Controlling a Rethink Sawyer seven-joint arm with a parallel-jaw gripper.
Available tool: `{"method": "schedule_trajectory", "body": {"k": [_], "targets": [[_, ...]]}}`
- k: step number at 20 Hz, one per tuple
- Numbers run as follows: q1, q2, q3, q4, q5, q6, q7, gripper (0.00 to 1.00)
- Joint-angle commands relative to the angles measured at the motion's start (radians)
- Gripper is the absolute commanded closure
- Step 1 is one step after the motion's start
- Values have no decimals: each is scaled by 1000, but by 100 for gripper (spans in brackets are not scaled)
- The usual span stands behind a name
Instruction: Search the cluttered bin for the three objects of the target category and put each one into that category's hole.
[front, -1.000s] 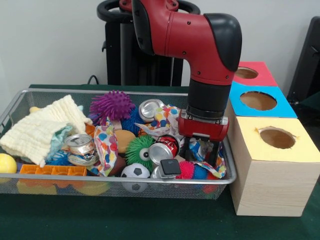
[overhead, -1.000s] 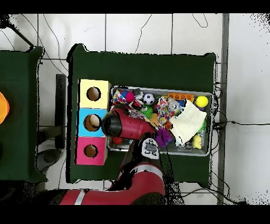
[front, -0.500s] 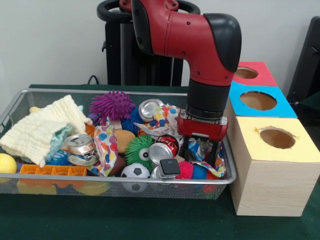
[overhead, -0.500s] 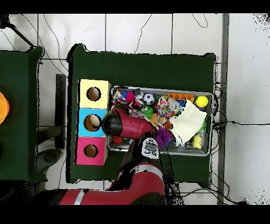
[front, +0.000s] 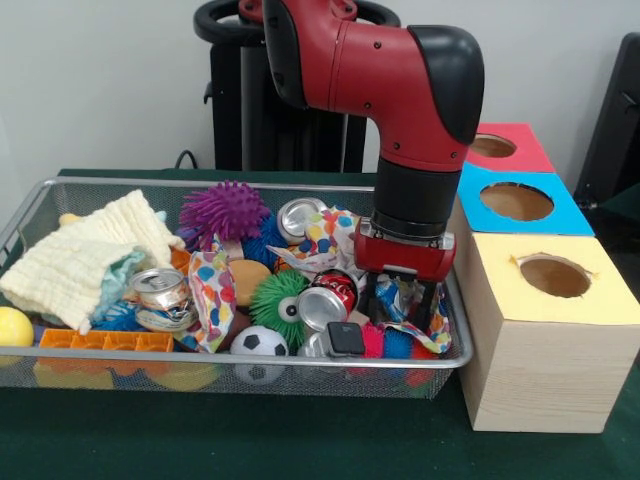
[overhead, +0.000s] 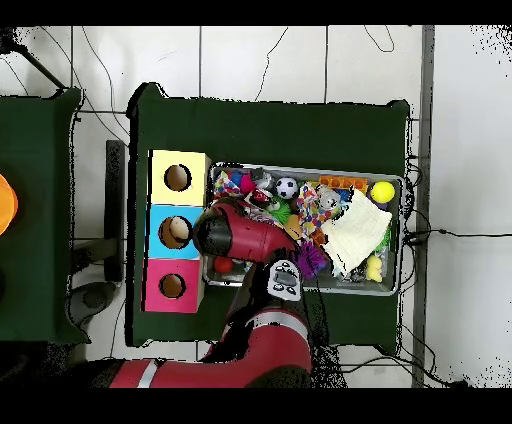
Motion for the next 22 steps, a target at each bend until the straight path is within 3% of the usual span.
{"method": "schedule_trajectory", "body": {"k": [1,3,4,22], "targets": [[-13,55,-11,-1,-10,123,123,0],[-23,52,2,6,-16,104,120,0],[-24,51,4,5,-19,101,116,100],[-8,55,-10,-2,-16,110,118,100]]}}
